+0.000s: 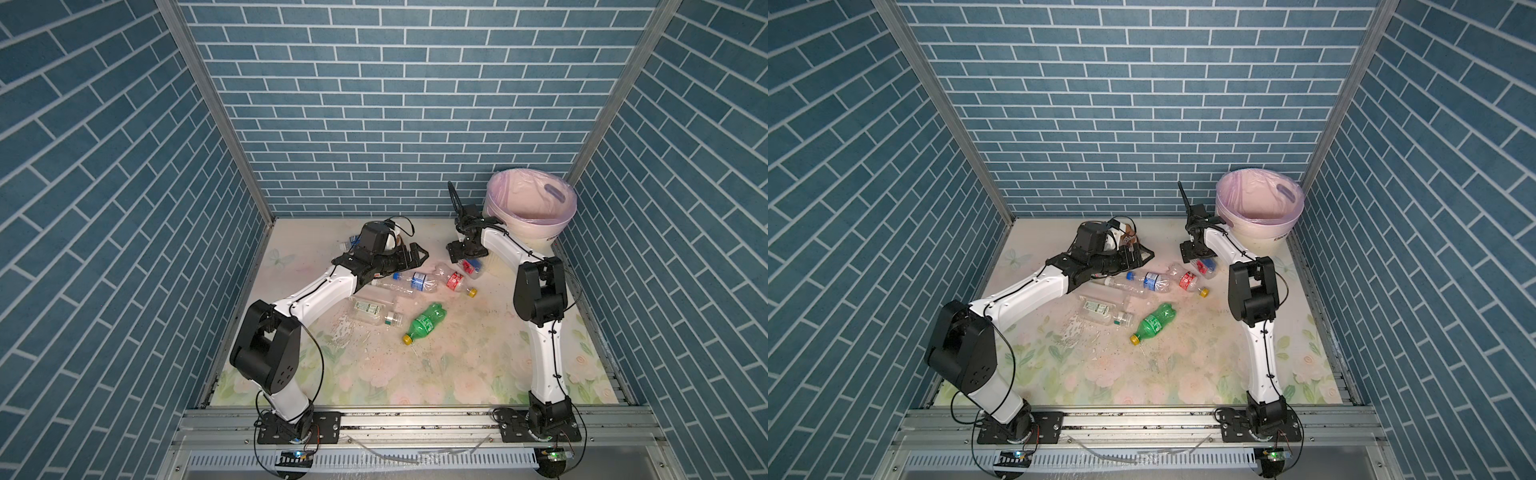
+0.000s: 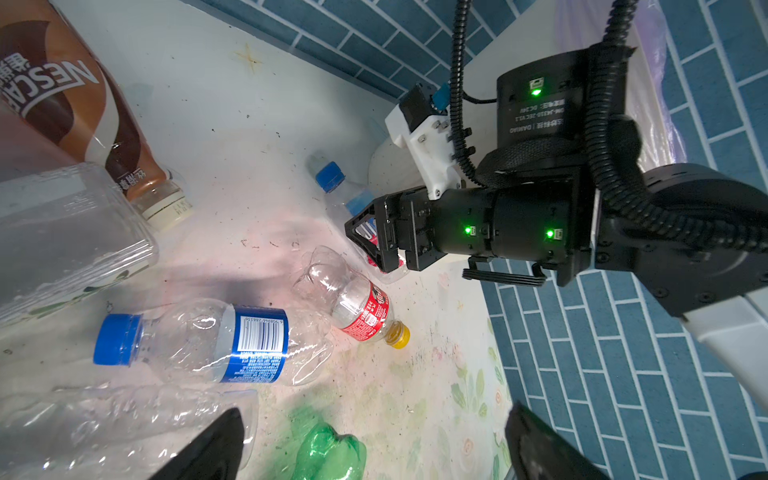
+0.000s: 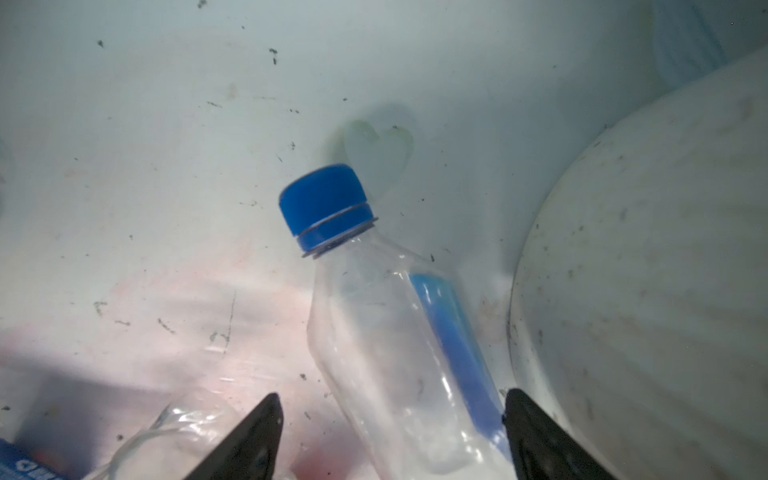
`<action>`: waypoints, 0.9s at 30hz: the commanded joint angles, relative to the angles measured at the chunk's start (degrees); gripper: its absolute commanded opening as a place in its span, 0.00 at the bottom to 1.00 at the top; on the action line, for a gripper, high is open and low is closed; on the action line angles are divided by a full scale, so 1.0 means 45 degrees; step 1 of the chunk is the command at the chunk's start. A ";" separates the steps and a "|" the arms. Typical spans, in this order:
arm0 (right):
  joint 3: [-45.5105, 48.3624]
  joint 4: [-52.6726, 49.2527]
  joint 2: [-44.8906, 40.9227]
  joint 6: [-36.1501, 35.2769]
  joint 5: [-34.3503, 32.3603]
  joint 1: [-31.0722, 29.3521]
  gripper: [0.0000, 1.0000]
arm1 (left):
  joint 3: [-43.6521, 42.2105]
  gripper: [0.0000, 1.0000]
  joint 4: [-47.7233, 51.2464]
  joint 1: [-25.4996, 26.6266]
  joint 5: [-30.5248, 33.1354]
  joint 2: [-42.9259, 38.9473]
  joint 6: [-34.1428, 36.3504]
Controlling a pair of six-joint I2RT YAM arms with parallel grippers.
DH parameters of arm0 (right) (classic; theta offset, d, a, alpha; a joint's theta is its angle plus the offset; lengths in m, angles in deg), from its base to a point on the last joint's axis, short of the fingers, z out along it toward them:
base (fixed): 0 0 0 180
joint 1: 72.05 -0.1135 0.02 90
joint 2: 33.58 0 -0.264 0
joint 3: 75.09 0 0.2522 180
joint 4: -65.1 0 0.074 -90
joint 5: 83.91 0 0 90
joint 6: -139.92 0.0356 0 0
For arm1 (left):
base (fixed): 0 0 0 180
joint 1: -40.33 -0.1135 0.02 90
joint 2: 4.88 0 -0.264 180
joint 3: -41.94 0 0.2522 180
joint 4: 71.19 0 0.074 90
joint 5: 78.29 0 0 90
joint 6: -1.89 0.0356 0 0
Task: Throw the plastic bottles in the bin
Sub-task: 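Lower the right gripper toward the clear blue-label bottle near the bin, then close the right gripper on the blue-label bottle and lift it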
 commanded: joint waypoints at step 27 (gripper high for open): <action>-0.5192 -0.2335 -0.1557 -0.0373 -0.0238 -0.0750 0.35 | 0.1689 0.99 0.1023 0.0498 0.0045 -0.0559 0.0988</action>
